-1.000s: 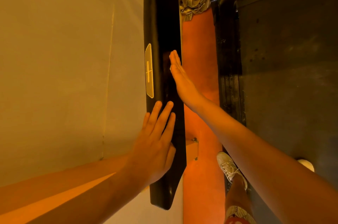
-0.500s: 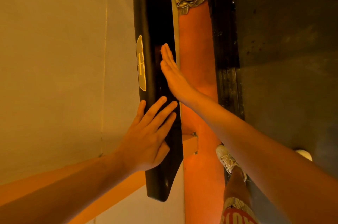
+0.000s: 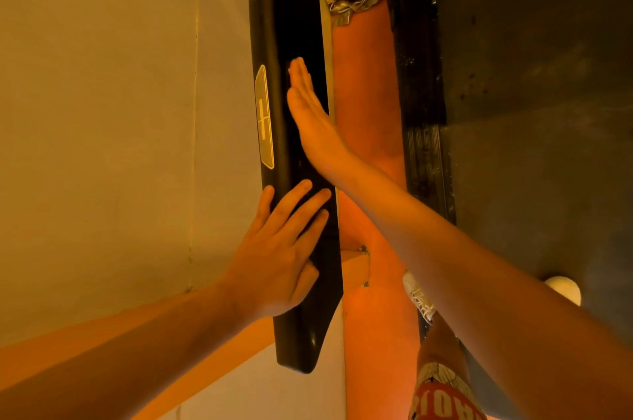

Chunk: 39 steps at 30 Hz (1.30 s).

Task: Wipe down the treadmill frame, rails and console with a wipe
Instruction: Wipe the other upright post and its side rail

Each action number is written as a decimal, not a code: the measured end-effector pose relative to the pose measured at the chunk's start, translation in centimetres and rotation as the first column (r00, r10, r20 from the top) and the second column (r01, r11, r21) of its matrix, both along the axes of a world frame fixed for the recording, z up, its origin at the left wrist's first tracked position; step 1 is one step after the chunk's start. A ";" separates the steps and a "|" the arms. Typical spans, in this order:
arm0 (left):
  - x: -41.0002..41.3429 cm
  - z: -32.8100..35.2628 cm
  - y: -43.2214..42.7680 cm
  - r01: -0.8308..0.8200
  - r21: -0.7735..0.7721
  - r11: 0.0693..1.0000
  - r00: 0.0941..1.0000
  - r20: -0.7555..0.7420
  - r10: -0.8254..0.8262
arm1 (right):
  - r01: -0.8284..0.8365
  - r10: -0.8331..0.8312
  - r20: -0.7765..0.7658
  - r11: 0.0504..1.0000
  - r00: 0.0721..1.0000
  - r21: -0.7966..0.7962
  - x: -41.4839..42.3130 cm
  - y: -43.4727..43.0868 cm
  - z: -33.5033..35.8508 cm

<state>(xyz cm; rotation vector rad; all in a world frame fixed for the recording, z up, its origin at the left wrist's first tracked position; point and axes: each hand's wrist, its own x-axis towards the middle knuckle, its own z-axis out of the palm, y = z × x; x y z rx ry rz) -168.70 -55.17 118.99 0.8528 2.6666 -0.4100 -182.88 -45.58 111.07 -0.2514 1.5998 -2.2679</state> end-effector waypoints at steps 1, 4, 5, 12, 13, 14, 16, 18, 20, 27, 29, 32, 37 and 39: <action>0.0 0.0 0.0 -0.003 0.000 1.000 1.000 0.003 0.003 | -0.006 0.006 -0.033 1.000 0.999 -0.003 0.5 0.0 -0.3; 0.1 0.1 0.1 -0.019 0.008 1.000 1.000 0.017 0.018 | -0.024 0.025 -0.040 0.999 0.999 0.029 1.3 0.4 -2.3; 0.0 0.0 0.1 -0.021 0.013 1.000 1.000 0.016 0.021 | -0.030 0.031 -0.011 0.999 0.999 0.045 1.3 0.6 -2.6; 0.0 -0.1 0.1 -0.039 0.050 0.998 0.999 0.002 0.039 | -0.016 0.014 0.025 0.999 1.000 0.048 1.4 0.3 -1.0; 0.0 -0.1 0.1 -0.044 0.058 0.997 0.999 0.002 0.044 | -0.012 0.012 -0.001 0.998 1.000 0.058 1.4 0.3 -1.3; 0.1 -0.1 0.1 -0.047 0.064 0.997 0.999 0.004 0.047 | -0.011 0.012 -0.016 0.998 1.000 0.067 1.3 0.3 -1.8; 0.0 -0.2 0.0 -0.050 0.071 0.996 0.999 -0.003 0.050 | -0.019 0.017 0.026 0.997 1.000 0.080 0.8 0.6 -2.4; 0.1 -0.2 0.1 -0.048 0.074 0.996 0.999 -0.011 0.049 | -0.022 0.014 0.089 0.996 0.996 0.090 0.7 0.8 -2.1; 0.1 -0.3 0.0 -0.051 0.082 0.995 0.999 -0.008 0.052 | -0.011 0.007 0.076 0.998 0.997 0.062 1.0 0.5 -1.4; 0.1 -0.4 -0.1 -0.052 0.103 0.993 0.999 -0.008 0.053 | -0.027 0.030 -0.038 0.995 0.999 0.097 1.3 0.5 -3.3; 0.1 -0.4 0.0 -0.054 0.095 0.994 0.999 0.000 0.054 | -0.032 0.031 0.014 0.991 0.999 0.128 1.2 0.7 -4.2; 0.1 -0.4 -0.1 -0.053 0.104 0.993 0.999 -0.003 0.054 | -0.019 0.010 0.052 0.986 0.999 0.164 1.2 0.3 -3.1; 0.2 -0.6 -0.4 -0.046 0.129 0.991 0.999 -0.005 0.047 | 0.004 -0.002 -0.044 1.000 0.999 0.027 1.0 0.1 0.1; 0.2 -0.6 -0.4 -0.046 0.127 0.991 0.999 -0.004 0.047 | -0.058 0.060 -0.101 0.998 0.993 0.023 0.5 1.2 -0.9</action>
